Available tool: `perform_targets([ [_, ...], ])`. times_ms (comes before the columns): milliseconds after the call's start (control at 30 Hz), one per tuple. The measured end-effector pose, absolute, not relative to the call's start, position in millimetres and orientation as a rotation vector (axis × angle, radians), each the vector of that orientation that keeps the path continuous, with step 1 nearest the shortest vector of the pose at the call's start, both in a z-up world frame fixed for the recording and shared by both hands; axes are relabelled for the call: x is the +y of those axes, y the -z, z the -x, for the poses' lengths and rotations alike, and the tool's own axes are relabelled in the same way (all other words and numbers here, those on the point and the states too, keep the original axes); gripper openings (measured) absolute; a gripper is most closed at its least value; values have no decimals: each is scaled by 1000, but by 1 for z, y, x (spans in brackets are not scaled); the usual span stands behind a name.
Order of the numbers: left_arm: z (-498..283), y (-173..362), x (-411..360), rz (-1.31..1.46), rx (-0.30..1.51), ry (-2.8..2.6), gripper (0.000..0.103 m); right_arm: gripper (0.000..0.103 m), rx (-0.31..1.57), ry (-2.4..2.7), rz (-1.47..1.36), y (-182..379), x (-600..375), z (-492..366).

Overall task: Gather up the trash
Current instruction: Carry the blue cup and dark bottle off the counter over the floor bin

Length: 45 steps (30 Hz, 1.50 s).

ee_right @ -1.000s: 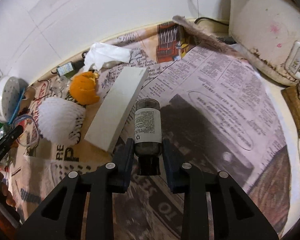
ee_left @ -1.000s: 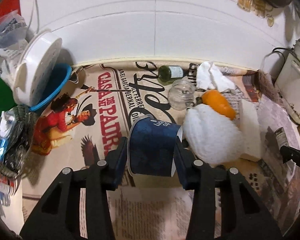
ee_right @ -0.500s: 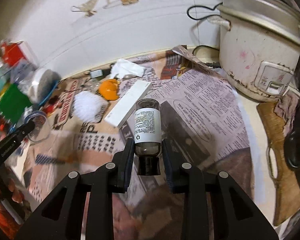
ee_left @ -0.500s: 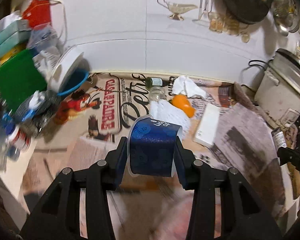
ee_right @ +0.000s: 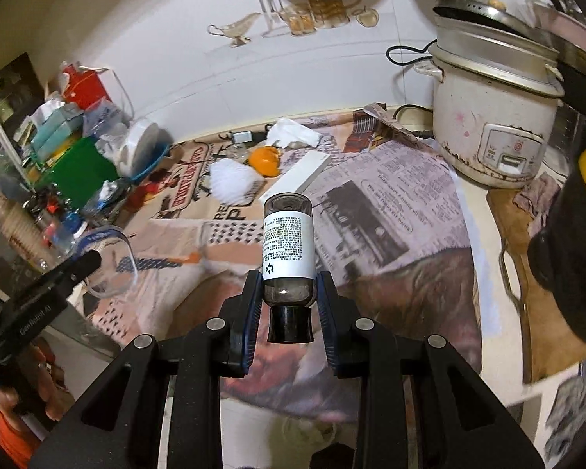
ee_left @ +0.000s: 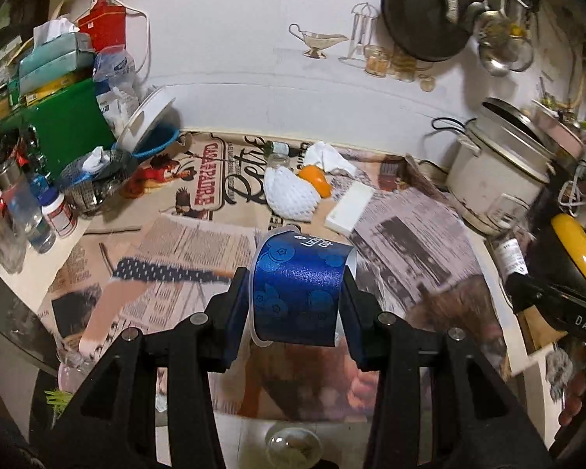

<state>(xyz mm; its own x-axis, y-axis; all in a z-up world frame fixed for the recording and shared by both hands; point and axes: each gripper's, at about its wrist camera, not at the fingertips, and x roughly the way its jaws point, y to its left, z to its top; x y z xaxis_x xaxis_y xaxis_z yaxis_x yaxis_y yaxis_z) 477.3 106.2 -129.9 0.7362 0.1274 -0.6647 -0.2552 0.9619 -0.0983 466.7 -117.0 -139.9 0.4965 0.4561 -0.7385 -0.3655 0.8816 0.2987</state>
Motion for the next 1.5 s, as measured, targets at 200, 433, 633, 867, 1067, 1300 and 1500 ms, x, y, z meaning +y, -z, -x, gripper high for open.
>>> perform_targets([
  [200, -416, 131, 114, 152, 712, -130, 43, 26, 900, -456, -124, 134, -101, -406],
  [433, -340, 140, 126, 109, 732, -69, 43, 26, 921, -417, -160, 145, -76, -329],
  [633, -293, 155, 125, 111, 793, -30, 43, 26, 968, -403, -193, 153, -69, -277],
  [867, -266, 184, 108, 111, 870, 14, 43, 26, 1023, -380, -191, 169, -77, -233],
  [1067, -262, 223, 83, 121, 944, 34, 43, 26, 1089, -345, -178, 201, -93, -219],
  [1300, -279, 297, 55, 114, 1019, 43, 43, 26, 1163, -324, -126, 271, -114, -225],
  [1500, -294, 388, 44, 165, 1061, 24, 43, 26, 1216, -352, -98, 354, -122, -245],
])
